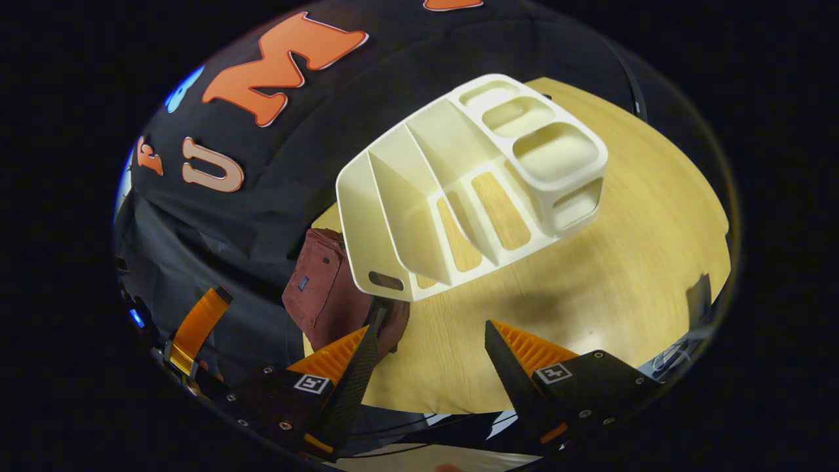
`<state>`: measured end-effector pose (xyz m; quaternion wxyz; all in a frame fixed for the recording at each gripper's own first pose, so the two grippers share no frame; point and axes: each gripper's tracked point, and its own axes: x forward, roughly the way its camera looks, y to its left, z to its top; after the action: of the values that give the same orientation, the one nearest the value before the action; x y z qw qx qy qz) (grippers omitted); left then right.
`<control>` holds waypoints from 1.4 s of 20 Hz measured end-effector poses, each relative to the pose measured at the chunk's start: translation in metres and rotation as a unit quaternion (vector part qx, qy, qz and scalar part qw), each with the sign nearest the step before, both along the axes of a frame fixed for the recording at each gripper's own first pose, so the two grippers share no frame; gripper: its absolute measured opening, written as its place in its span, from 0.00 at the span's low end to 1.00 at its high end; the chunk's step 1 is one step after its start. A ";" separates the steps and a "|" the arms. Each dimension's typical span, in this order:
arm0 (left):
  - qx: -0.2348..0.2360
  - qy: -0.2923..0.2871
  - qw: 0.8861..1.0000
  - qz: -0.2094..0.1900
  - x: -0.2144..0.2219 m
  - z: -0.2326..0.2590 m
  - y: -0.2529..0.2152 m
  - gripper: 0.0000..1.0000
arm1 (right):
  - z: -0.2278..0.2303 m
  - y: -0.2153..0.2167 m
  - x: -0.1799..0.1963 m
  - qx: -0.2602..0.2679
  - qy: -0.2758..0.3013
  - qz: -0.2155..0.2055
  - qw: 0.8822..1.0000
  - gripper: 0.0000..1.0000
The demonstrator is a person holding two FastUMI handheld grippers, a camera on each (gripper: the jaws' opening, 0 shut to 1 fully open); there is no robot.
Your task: Open the schoolbag, grab two books from the bookshelf and put them into the schoolbag.
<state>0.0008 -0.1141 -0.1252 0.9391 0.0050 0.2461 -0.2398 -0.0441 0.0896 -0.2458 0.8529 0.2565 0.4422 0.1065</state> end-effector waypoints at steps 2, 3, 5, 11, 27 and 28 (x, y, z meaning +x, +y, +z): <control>-0.023 -0.033 0.999 0.023 -0.003 0.025 -0.020 0.93 | 0.028 -0.034 0.013 -0.028 -0.050 -0.002 0.998 0.98; -0.032 -0.052 0.998 0.033 -0.004 0.039 -0.030 0.92 | 0.045 -0.049 0.019 -0.039 -0.078 -0.003 0.996 0.98; -0.041 -0.091 0.994 0.051 -0.006 0.062 -0.044 0.93 | 0.081 -0.073 0.026 -0.053 -0.132 -0.006 0.990 0.98; -0.047 -0.170 0.981 0.087 -0.013 0.104 -0.071 0.93 | 0.163 -0.110 0.045 -0.136 -0.281 -0.012 0.950 0.97; -0.106 -0.273 0.949 0.117 -0.027 0.138 -0.077 0.94 | 0.205 -0.148 0.029 -0.201 -0.436 -0.083 0.873 0.97; -0.112 -0.277 0.946 0.125 -0.028 0.138 -0.073 0.94 | 0.203 -0.152 0.028 -0.203 -0.434 -0.086 0.873 0.97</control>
<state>-0.0273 -0.1872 0.0130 0.9872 -0.0648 -0.0537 -0.1356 -0.0158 -0.0620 -0.0424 0.9981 0.0428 0.0156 0.0408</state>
